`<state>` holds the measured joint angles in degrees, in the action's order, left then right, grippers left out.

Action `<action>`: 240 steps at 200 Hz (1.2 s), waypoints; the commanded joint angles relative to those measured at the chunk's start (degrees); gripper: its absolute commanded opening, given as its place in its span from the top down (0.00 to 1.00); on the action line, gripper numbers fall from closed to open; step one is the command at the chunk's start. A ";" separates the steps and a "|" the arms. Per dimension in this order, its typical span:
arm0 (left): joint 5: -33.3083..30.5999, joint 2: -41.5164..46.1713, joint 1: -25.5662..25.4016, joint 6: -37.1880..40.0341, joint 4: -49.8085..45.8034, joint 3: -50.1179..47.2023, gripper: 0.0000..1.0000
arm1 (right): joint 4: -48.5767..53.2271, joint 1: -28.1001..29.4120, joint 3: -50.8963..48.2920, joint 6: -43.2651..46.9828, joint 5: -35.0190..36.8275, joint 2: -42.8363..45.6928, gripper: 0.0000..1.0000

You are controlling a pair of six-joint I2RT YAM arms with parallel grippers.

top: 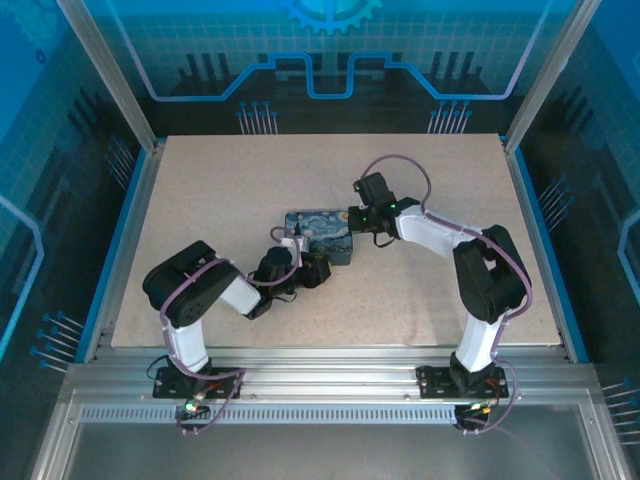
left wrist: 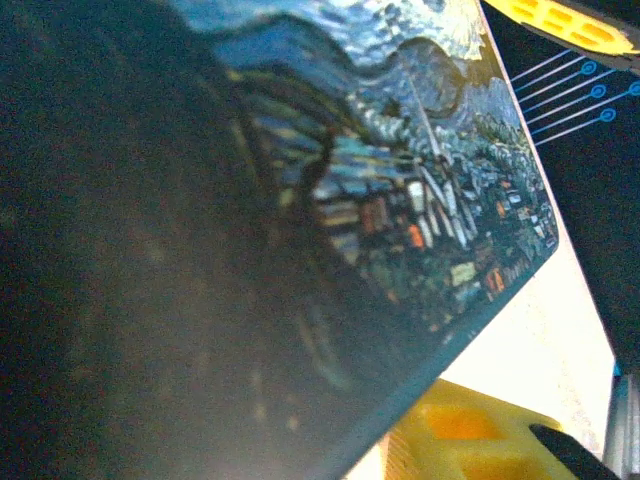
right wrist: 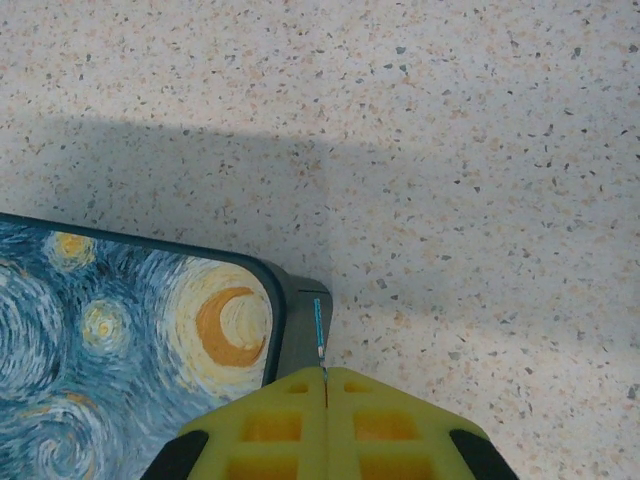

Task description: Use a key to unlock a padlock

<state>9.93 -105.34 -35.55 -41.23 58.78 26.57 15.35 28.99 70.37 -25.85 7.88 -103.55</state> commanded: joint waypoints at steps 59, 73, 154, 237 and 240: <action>2.10 -4.22 0.13 -3.95 7.87 1.65 0.56 | -2.02 1.75 -2.21 -0.65 -1.60 1.41 1.00; 1.96 -4.50 0.18 -4.10 8.07 1.65 0.56 | -2.07 1.71 -2.24 -0.64 -1.63 1.38 1.00; 1.31 -4.56 0.56 -4.47 8.01 0.44 0.66 | -2.83 2.00 -3.22 -0.96 -1.79 1.20 1.00; 1.75 -1.91 2.59 -4.62 4.82 -1.93 0.79 | -3.27 2.03 -3.72 -1.11 -1.81 1.75 1.00; 1.70 -1.89 2.71 -4.59 4.77 -1.94 0.80 | -3.38 1.99 -3.81 -1.18 -1.81 1.70 1.00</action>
<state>11.44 -108.40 -33.91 -44.95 65.84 26.24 11.90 29.91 67.96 -26.09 7.03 -103.26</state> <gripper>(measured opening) 0.221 0.058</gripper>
